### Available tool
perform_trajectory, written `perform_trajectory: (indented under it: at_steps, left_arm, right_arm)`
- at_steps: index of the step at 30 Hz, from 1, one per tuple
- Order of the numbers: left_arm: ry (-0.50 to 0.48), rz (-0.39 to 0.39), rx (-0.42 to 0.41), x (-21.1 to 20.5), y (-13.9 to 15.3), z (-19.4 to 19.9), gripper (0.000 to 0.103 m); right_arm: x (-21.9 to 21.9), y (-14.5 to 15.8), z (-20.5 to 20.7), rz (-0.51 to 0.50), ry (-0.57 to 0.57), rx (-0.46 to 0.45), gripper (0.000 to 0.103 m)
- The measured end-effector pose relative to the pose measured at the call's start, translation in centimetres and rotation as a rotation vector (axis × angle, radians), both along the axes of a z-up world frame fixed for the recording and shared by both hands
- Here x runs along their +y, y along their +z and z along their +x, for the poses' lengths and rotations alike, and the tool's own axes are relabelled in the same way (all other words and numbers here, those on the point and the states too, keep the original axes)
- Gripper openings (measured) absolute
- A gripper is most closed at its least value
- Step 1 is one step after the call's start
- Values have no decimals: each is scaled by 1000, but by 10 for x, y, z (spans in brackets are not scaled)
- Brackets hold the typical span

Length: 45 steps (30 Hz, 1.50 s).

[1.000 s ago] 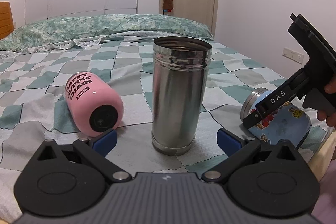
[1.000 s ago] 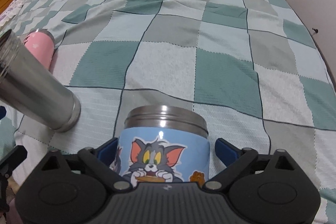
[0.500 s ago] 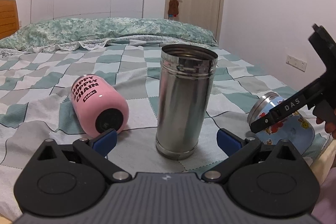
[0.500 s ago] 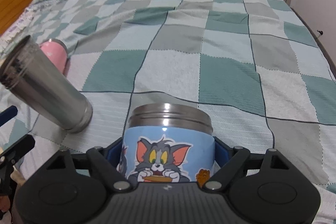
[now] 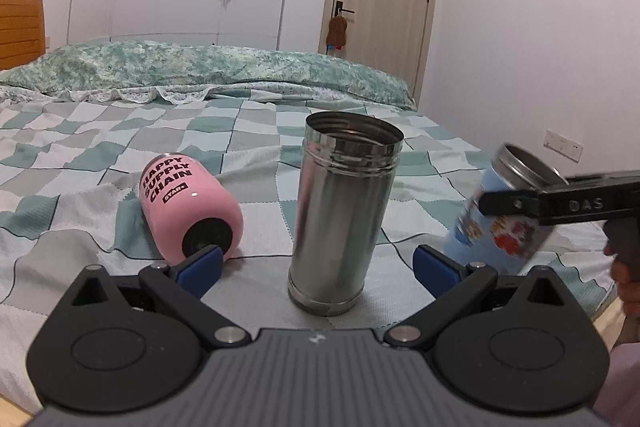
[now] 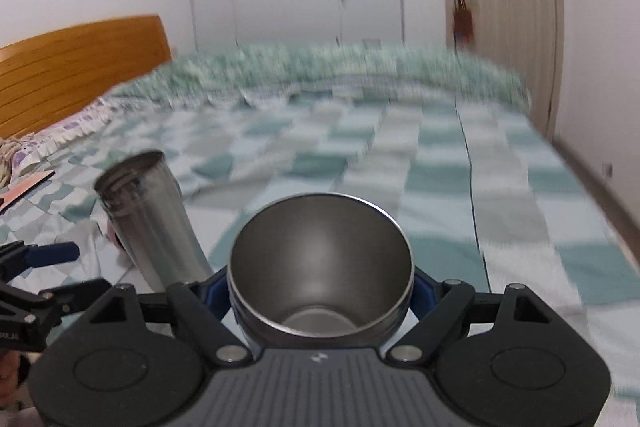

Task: Flip cup upright
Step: 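Rotate the blue cup upright with the right tool, rim up, then set the upright blue cup beside the silver tumbler and open the right tool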

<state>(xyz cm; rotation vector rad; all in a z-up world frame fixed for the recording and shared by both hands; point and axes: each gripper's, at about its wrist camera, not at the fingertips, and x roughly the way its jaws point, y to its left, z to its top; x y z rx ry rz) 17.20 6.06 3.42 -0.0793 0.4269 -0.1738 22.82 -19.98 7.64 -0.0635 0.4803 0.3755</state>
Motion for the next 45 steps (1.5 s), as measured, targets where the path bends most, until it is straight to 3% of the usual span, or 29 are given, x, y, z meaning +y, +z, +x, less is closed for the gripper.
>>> perform_trajectory:
  at_steps: [4,14,20,25,28,34,39,45]
  left_arm:
    - [23,20,-10,0,1,0,103]
    - [56,61,-12,3,-4,4,103]
    - [61,61,-10,5,-7,4,103]
    - [64,71,-16,4,-3,1,103]
    - [68,81,-23,1,0,-3,103]
    - [77,91,-59,-8,11,-20,103]
    - [97,118,-146,-26,20,-48,103]
    - [97,90,-185,-40,18,-76,103]
  right_arm:
    - [20,-1,9,-14,6,-88,83]
    - [49,-38,23,-71,25,-132,83]
    - [57,-54,11,-120,59,-222,83]
    - [54,-49,6,-117,58,-224,86]
    - [47,-40,-5,-96,47,-256,103]
    - [24,-19,-35,-54,30,-315,103]
    - [-1,-8,-68,-19,7,-341,103]
    - [-27,-8,-110,3,-20,-337,103]
